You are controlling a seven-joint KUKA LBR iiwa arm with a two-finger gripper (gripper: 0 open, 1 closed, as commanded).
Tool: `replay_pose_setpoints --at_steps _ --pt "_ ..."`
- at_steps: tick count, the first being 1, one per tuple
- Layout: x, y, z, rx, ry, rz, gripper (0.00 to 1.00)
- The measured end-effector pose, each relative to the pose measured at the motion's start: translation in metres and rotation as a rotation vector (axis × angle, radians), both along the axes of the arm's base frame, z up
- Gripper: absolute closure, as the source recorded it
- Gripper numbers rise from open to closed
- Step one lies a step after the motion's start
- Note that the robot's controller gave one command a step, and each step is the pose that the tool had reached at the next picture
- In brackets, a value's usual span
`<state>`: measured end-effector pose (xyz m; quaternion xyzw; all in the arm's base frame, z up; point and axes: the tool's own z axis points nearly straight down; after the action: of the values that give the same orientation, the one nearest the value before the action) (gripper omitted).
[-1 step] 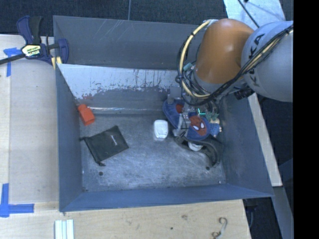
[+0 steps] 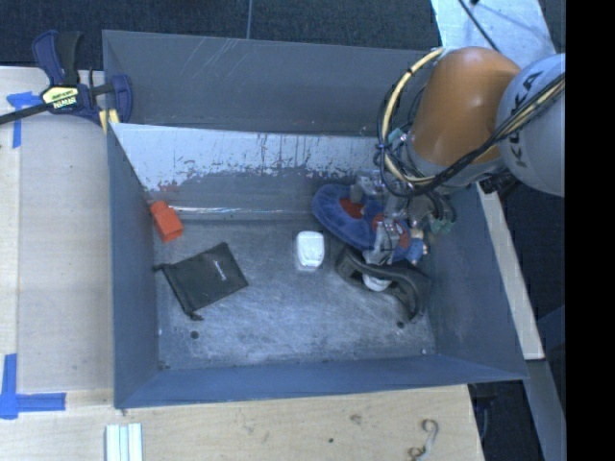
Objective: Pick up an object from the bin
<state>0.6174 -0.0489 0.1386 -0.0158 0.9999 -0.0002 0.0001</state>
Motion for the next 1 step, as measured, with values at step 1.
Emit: replay_pose_setpoints --at_steps 1 --pt "0.0001 -0.0271 -0.0461 0.001 -0.019 -0.232 0.00"
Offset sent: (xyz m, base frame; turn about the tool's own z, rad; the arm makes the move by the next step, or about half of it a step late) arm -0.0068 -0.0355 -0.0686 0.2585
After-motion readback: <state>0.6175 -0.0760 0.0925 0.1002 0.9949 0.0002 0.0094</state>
